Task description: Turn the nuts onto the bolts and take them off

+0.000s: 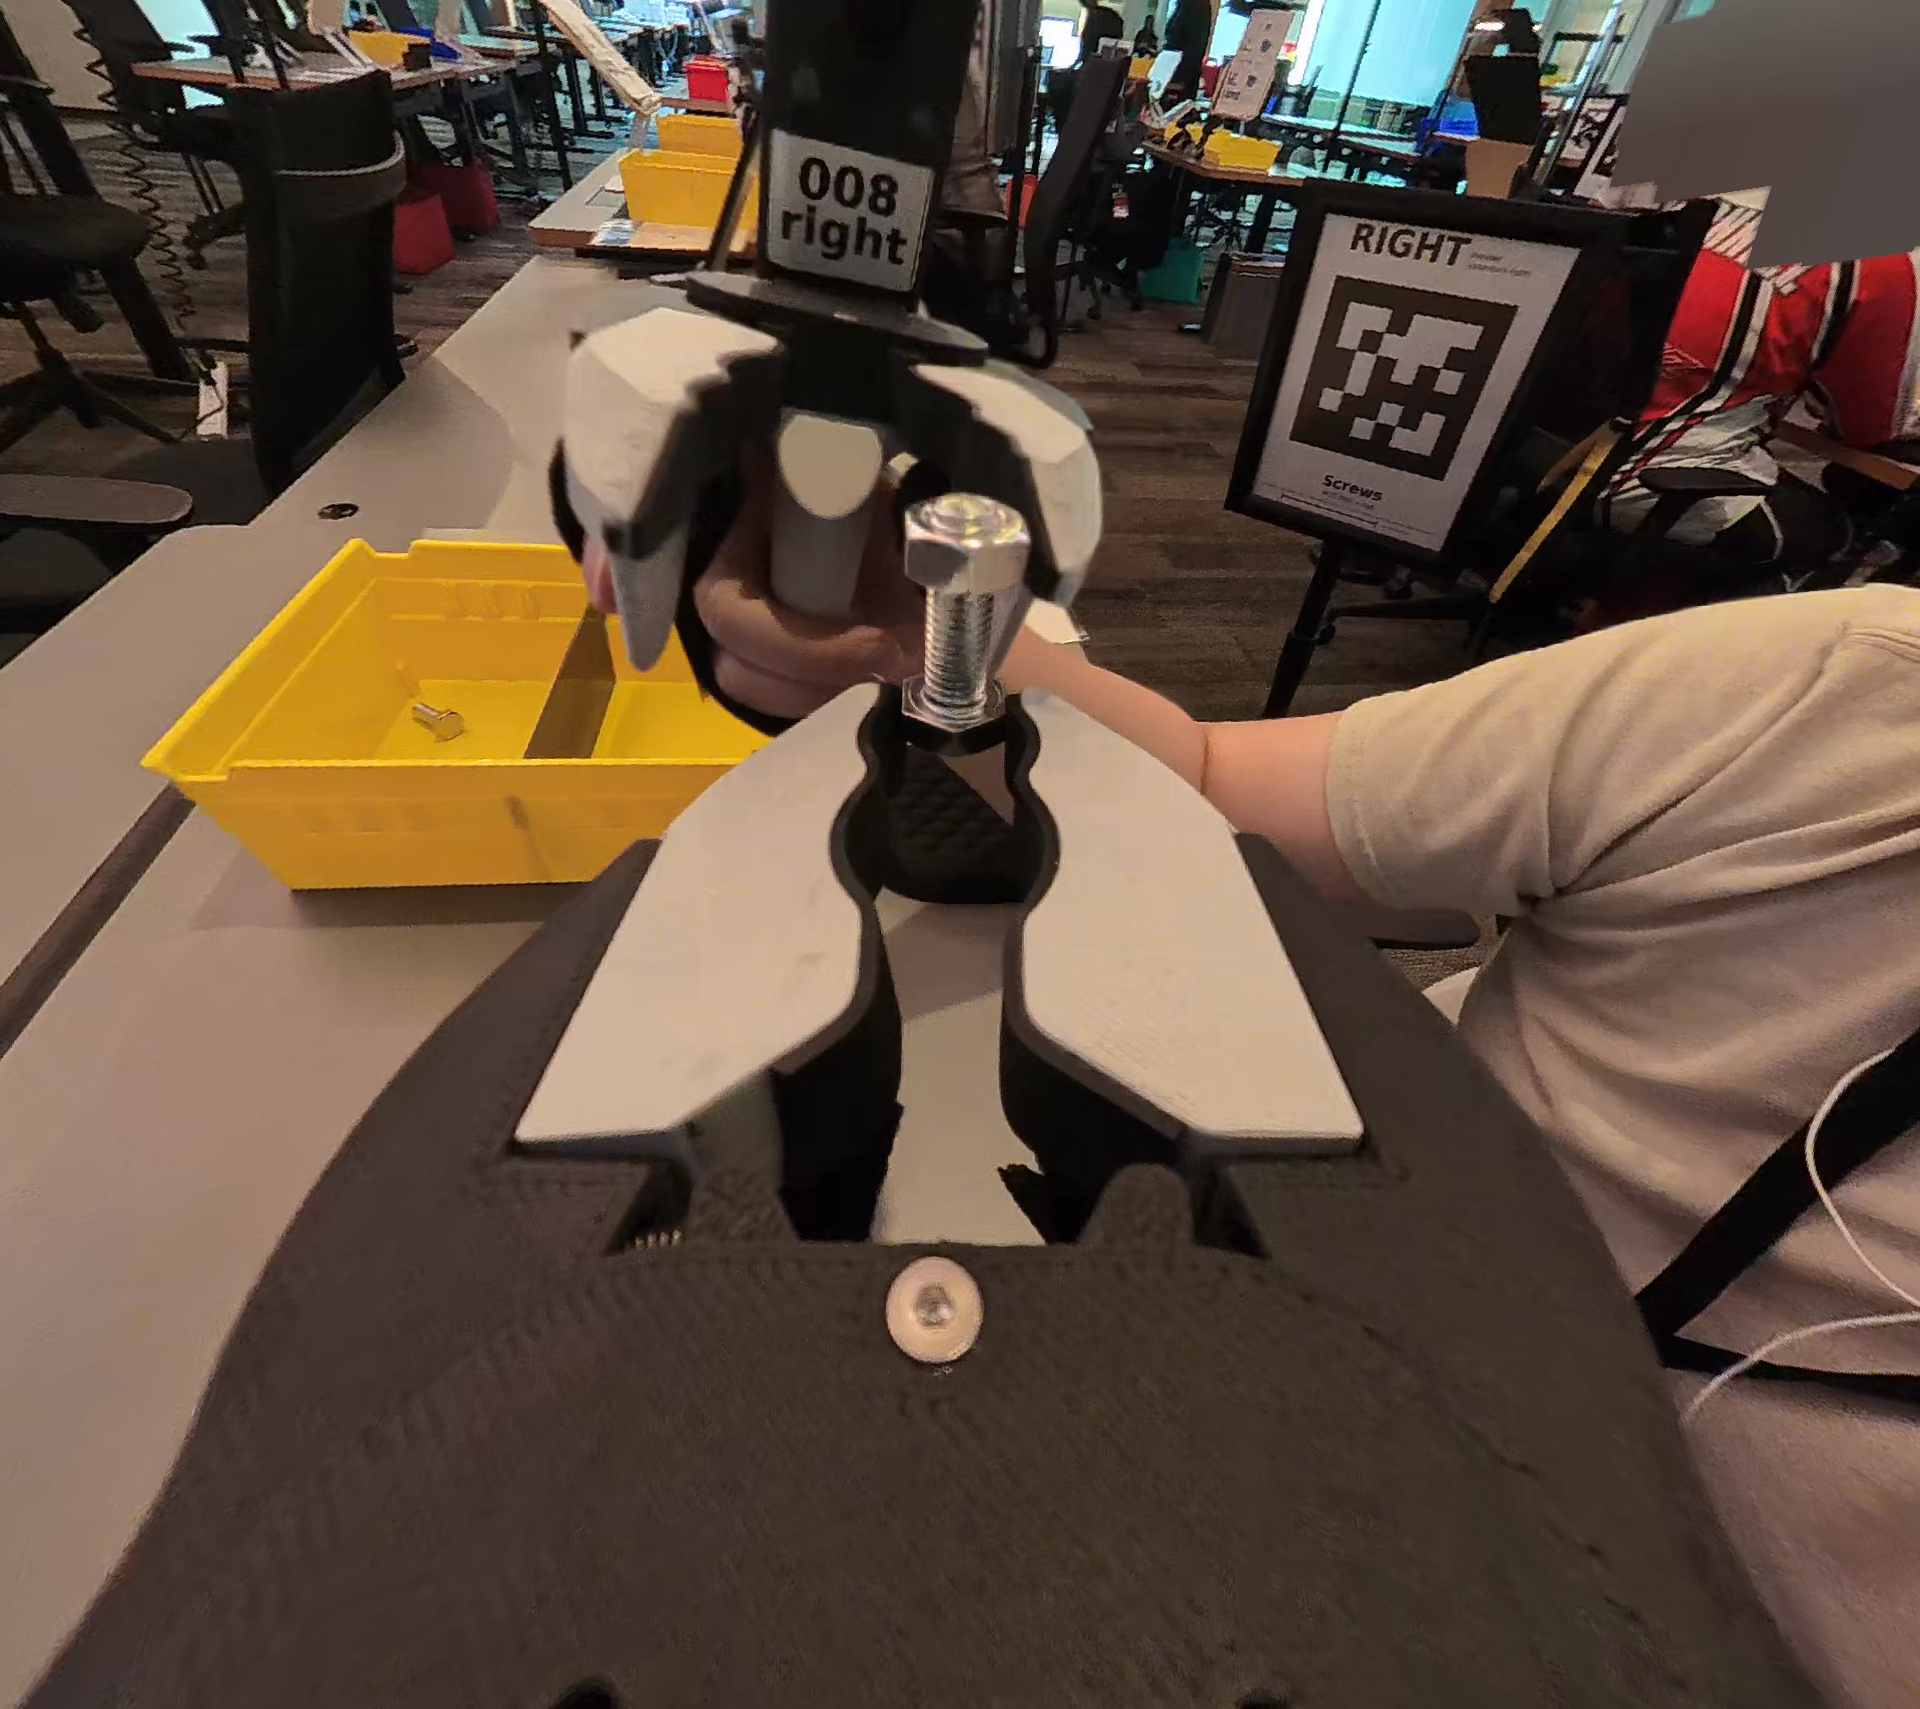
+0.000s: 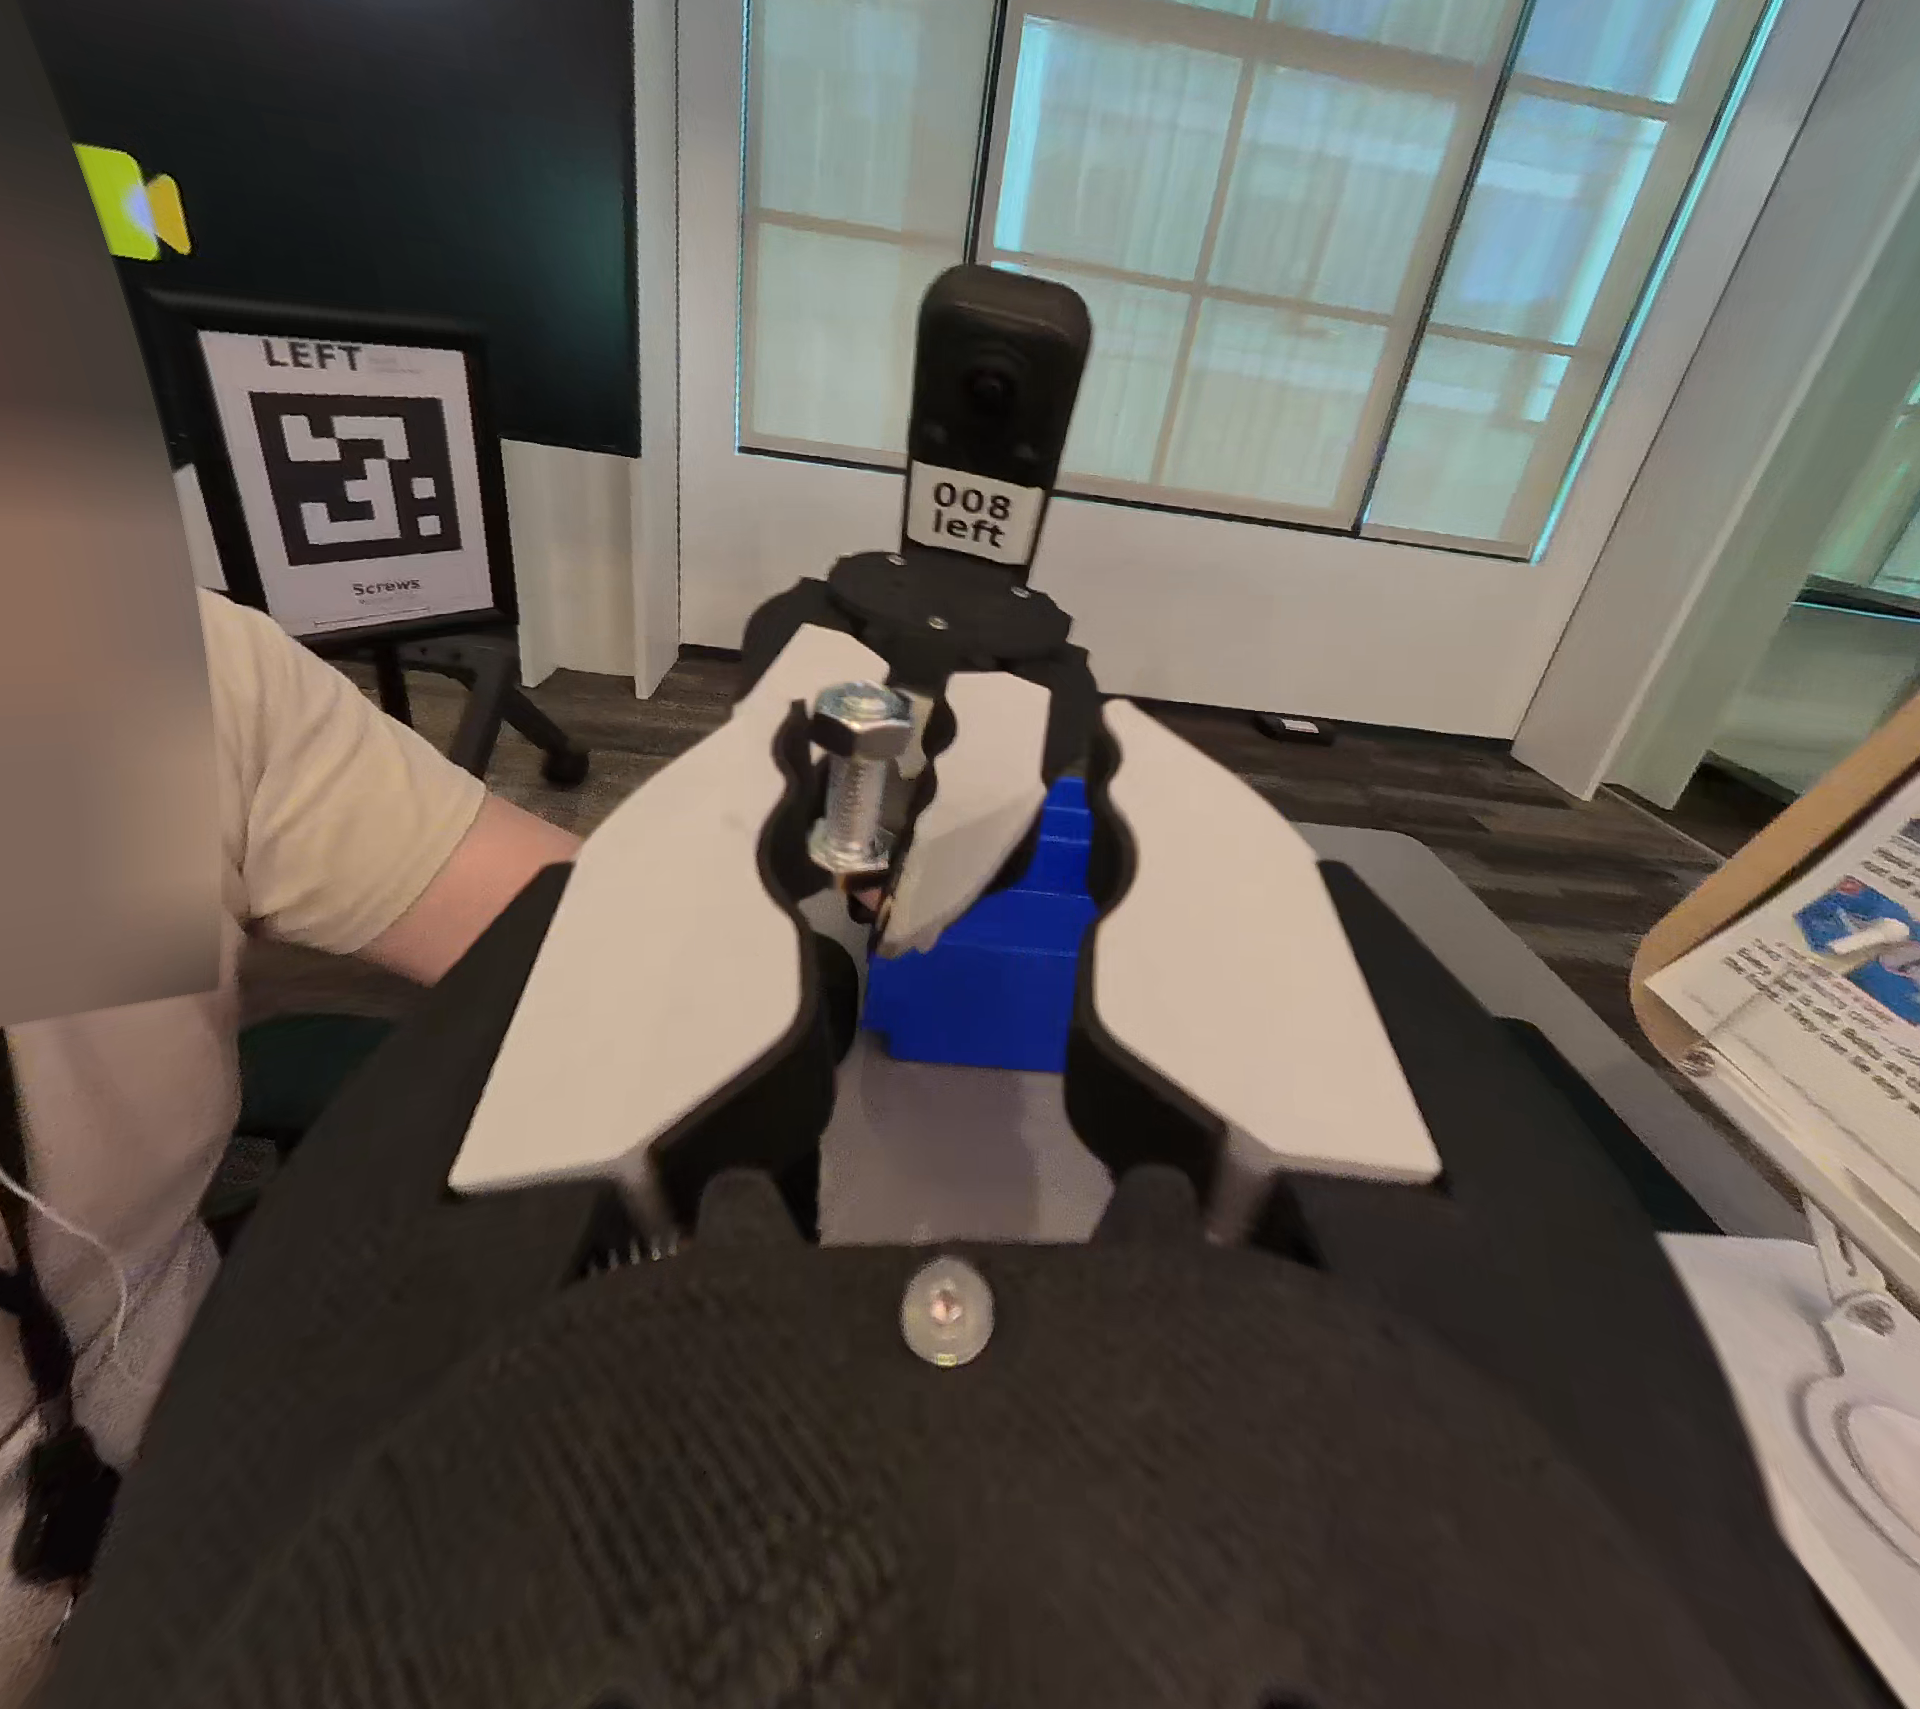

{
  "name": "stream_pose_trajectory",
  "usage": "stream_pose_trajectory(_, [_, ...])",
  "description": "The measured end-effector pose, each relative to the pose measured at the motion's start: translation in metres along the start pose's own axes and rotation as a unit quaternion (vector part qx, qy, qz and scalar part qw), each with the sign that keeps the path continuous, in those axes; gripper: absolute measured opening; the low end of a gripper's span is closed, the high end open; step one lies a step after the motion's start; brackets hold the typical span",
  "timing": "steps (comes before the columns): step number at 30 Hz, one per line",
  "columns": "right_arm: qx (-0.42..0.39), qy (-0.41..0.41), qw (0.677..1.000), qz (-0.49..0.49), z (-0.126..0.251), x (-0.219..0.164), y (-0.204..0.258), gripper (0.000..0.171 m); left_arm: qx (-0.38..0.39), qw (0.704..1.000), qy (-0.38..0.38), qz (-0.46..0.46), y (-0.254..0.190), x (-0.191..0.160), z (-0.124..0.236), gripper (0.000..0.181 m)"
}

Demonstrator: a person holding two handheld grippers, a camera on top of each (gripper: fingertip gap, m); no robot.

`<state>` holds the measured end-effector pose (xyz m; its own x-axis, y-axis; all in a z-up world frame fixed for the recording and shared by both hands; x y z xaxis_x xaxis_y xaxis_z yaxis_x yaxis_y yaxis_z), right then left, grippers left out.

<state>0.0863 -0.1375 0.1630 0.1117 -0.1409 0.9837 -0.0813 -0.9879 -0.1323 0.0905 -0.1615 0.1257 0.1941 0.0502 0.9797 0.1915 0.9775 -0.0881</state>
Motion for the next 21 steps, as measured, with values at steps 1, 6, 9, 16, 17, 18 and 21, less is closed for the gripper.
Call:
stream_pose_trajectory(1, [0.002, -0.004, 1.000, -0.012, 0.005, -0.001, -0.004, 0.053, 0.011, 1.000, 0.002, -0.002, 0.002, 0.000, 0.000, 0.018])
stream_pose_trajectory(6, [0.027, -0.033, 0.998, -0.056, 0.012, 0.007, -0.004, 0.047, 0.010, 1.000, -0.006, -0.001, 0.002, 0.003, 0.005, 0.018])
stream_pose_trajectory(9, [0.037, -0.020, 0.999, -0.026, 0.000, 0.007, 0.011, 0.047, 0.012, 1.000, -0.001, -0.002, 0.003, 0.001, 0.004, 0.018])
stream_pose_trajectory(16, [-0.013, -0.034, 0.996, -0.087, 0.018, 0.002, -0.024, 0.038, 0.003, 1.000, -0.001, -0.002, -0.001, 0.002, 0.005, 0.018])
stream_pose_trajectory(17, [-0.006, -0.040, 0.995, -0.095, 0.020, 0.004, -0.023, 0.038, 0.008, 1.000, -0.002, -0.002, 0.000, 0.003, 0.006, 0.018])
stream_pose_trajectory(18, [0.007, -0.045, 0.995, -0.093, 0.019, 0.007, -0.018, 0.038, 0.012, 1.000, -0.002, -0.003, 0.001, 0.003, 0.007, 0.018])
stream_pose_trajectory(21, [0.039, -0.034, 0.997, -0.060, 0.004, 0.011, 0.006, 0.043, 0.010, 1.000, 0.001, -0.001, 0.002, 0.002, 0.007, 0.018])
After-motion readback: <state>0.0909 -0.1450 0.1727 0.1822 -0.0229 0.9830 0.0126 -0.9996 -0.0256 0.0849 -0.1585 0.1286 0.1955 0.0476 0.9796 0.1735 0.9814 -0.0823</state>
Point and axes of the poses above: each gripper's, where its closed fingertips meet, z back along the fingers, x out of its top, y = z × x across the jaws, the point moved 1 cm from there along z, back along the fingers, and after that the axes turned 2 degrees about y, right-handed, at the moved point
